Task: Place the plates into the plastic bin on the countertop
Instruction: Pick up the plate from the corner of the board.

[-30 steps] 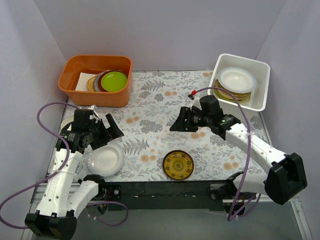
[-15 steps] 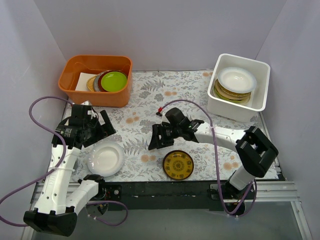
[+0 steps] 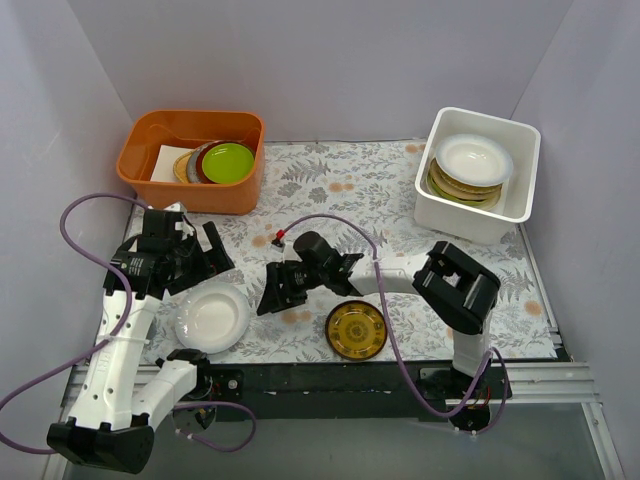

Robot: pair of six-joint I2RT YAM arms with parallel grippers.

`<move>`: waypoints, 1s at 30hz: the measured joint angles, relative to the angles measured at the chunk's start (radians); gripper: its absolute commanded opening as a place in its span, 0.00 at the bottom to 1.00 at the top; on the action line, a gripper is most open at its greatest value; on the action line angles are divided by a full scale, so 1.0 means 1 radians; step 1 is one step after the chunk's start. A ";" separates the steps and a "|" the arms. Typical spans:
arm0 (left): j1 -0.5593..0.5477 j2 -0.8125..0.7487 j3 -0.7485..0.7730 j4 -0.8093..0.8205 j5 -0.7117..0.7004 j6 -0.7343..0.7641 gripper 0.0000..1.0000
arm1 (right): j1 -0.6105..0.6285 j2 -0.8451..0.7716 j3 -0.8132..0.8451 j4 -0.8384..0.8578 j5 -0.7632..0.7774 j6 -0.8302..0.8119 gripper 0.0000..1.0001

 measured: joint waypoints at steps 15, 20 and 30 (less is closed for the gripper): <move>0.000 -0.025 -0.003 0.005 0.051 0.007 0.98 | 0.027 0.150 0.015 0.241 -0.023 0.177 0.64; 0.000 -0.025 -0.003 0.005 0.061 0.007 0.98 | 0.031 0.196 0.015 0.281 -0.015 0.221 0.63; 0.000 -0.025 -0.004 0.005 0.064 0.008 0.98 | 0.053 0.282 0.076 0.308 -0.006 0.267 0.61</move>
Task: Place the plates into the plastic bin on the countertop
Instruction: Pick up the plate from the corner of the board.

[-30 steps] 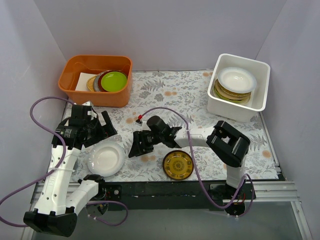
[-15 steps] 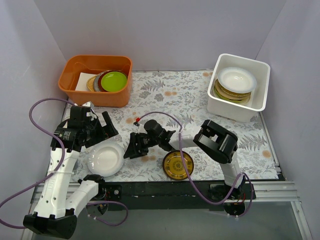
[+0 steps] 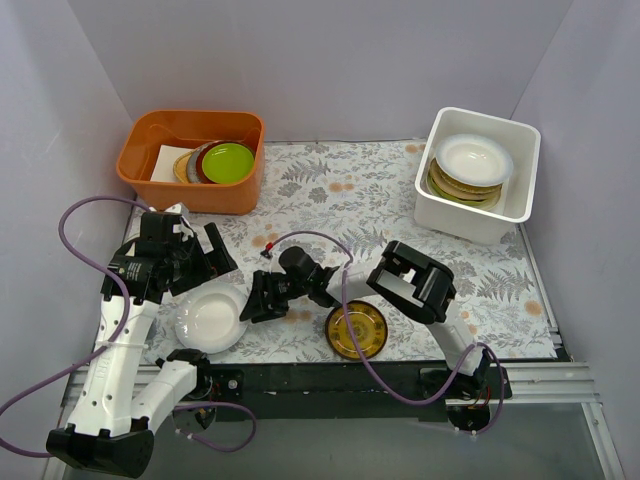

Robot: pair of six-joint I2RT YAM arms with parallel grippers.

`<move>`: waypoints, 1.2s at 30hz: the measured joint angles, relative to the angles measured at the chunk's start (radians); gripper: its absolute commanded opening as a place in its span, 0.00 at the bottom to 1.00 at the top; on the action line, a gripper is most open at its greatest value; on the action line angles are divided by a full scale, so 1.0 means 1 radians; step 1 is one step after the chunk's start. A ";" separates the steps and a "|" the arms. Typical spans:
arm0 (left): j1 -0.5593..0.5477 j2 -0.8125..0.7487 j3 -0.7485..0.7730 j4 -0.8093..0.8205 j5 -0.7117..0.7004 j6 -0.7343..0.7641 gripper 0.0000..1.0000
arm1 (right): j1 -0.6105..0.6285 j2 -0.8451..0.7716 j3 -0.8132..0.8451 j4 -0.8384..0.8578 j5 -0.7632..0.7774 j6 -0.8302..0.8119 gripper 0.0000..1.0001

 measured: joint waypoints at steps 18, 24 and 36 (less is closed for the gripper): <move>0.000 0.000 -0.004 0.007 0.014 0.004 0.98 | 0.034 0.082 0.069 0.055 0.036 0.074 0.28; 0.000 0.000 -0.004 0.007 0.018 0.007 0.98 | 0.039 0.084 0.070 0.072 0.048 0.097 0.07; 0.000 -0.003 -0.008 0.008 0.019 0.008 0.98 | 0.040 0.056 0.023 0.101 0.084 0.108 0.01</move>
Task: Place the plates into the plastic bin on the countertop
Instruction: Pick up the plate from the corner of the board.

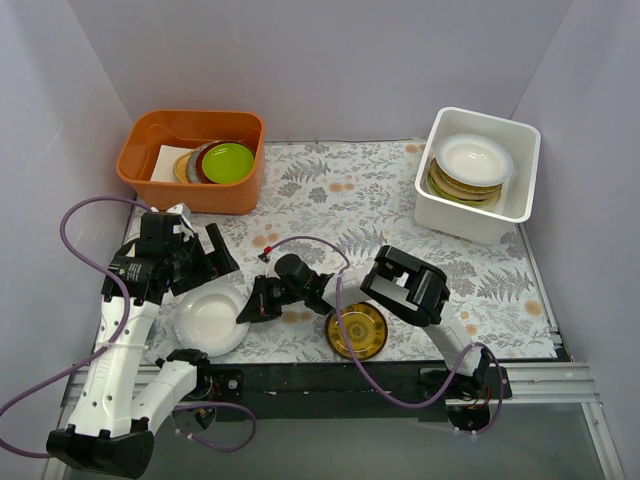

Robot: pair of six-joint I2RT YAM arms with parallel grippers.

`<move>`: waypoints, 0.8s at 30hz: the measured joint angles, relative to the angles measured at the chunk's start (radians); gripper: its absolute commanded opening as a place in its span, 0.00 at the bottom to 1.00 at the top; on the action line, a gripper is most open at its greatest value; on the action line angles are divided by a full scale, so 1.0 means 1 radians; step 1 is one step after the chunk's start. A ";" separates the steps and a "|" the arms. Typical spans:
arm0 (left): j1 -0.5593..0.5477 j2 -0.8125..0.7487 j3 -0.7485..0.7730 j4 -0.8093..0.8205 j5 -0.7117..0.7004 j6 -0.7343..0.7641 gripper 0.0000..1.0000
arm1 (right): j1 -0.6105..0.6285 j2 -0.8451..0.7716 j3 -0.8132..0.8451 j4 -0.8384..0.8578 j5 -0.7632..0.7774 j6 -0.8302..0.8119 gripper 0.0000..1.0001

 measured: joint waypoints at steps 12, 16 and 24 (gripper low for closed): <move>0.000 -0.004 -0.002 0.015 0.004 0.002 0.98 | -0.037 -0.177 -0.105 -0.148 0.129 -0.102 0.01; 0.000 -0.007 -0.008 0.022 0.007 0.002 0.98 | -0.060 -0.234 -0.128 -0.206 0.167 -0.140 0.01; 0.000 -0.016 -0.024 0.037 0.011 0.002 0.98 | -0.099 -0.382 -0.188 -0.303 0.240 -0.198 0.01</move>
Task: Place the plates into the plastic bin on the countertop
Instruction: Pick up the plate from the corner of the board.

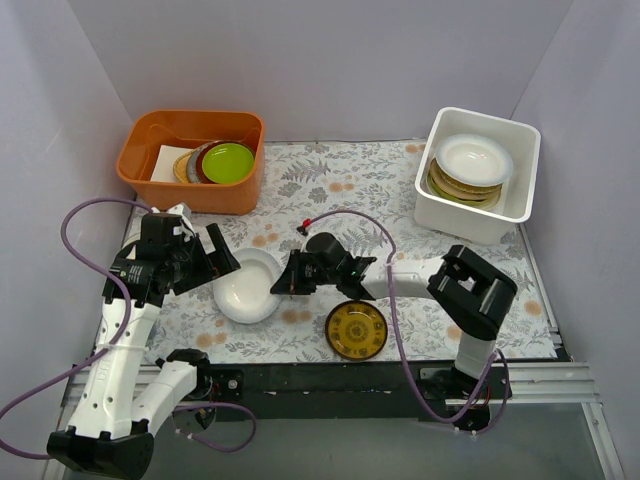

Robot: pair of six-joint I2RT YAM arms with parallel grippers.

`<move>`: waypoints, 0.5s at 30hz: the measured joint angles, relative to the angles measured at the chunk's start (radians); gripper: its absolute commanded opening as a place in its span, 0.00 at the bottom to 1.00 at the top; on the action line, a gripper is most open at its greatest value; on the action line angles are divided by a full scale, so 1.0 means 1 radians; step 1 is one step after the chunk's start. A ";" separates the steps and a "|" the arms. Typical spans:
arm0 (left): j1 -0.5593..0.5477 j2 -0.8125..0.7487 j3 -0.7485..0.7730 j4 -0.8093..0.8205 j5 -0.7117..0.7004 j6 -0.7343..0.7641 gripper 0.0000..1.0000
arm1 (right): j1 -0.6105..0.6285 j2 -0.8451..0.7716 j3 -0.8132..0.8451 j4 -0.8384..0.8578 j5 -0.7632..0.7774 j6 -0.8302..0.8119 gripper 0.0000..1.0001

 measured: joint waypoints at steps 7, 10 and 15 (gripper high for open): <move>0.000 -0.001 -0.006 0.005 0.004 0.000 0.98 | -0.047 -0.170 -0.043 -0.086 0.054 -0.048 0.01; 0.000 -0.004 -0.019 0.009 0.008 0.000 0.98 | -0.073 -0.240 -0.043 -0.125 0.080 -0.076 0.01; 0.000 -0.006 -0.043 0.024 0.010 -0.002 0.98 | -0.126 -0.375 -0.054 -0.198 0.127 -0.115 0.01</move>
